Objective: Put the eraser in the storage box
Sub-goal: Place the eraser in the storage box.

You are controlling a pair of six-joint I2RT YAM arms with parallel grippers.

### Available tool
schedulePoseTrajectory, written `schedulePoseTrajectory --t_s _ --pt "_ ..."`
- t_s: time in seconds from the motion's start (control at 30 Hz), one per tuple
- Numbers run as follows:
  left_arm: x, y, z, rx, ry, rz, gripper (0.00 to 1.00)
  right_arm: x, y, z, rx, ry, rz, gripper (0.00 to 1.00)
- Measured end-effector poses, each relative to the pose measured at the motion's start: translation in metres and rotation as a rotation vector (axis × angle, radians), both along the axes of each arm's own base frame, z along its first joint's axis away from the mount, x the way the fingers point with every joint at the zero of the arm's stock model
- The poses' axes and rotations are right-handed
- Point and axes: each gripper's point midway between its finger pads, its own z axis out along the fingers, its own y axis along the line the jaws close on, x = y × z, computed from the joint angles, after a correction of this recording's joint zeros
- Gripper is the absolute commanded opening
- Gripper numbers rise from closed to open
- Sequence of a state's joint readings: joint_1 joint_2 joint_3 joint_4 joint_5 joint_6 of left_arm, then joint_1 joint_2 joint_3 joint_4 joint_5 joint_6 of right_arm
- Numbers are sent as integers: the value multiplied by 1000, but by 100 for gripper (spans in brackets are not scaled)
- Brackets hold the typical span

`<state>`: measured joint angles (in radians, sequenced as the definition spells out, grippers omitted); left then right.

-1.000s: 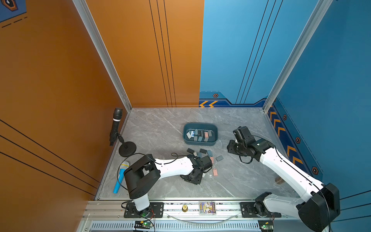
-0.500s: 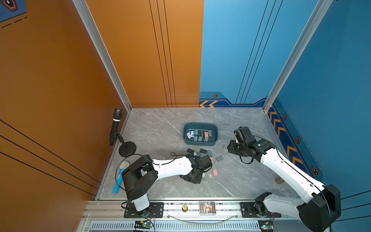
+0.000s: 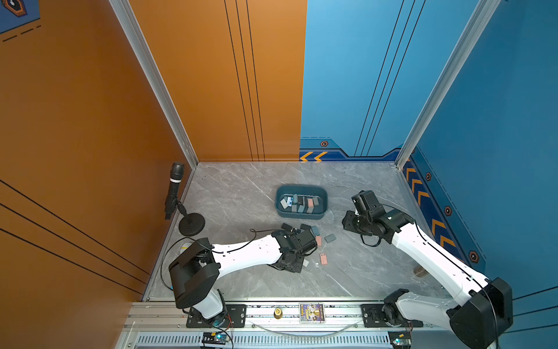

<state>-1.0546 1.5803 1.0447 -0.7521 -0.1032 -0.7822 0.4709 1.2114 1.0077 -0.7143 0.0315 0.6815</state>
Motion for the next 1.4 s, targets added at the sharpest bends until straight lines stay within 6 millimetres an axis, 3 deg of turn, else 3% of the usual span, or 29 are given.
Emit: schedulePoseTrajectory --t_s 0.17,0.27,0.53,0.67,0.8,1.0,1.4 --pt "11 2 12 -22 -22 11 19 -3 -1 -1 1 -1 0 41" --pt "29 1 25 -46 -46 26 19 -4 -2 -2 1 0 -1 41" --pt "113 -6 71 -112 -149 71 21 -10 -5 -10 3 19 -16 41" --pt "155 -11 82 -114 -186 79 21 -14 -7 -14 6 27 -27 41" --pt "191 -13 77 -99 -197 88 20 -16 -9 -20 7 40 -39 41" --pt "230 -17 60 -73 -195 88 20 -16 -10 -23 16 43 -53 41" --pt "269 -37 29 -86 -167 74 20 -17 -15 -27 27 58 -87 41"
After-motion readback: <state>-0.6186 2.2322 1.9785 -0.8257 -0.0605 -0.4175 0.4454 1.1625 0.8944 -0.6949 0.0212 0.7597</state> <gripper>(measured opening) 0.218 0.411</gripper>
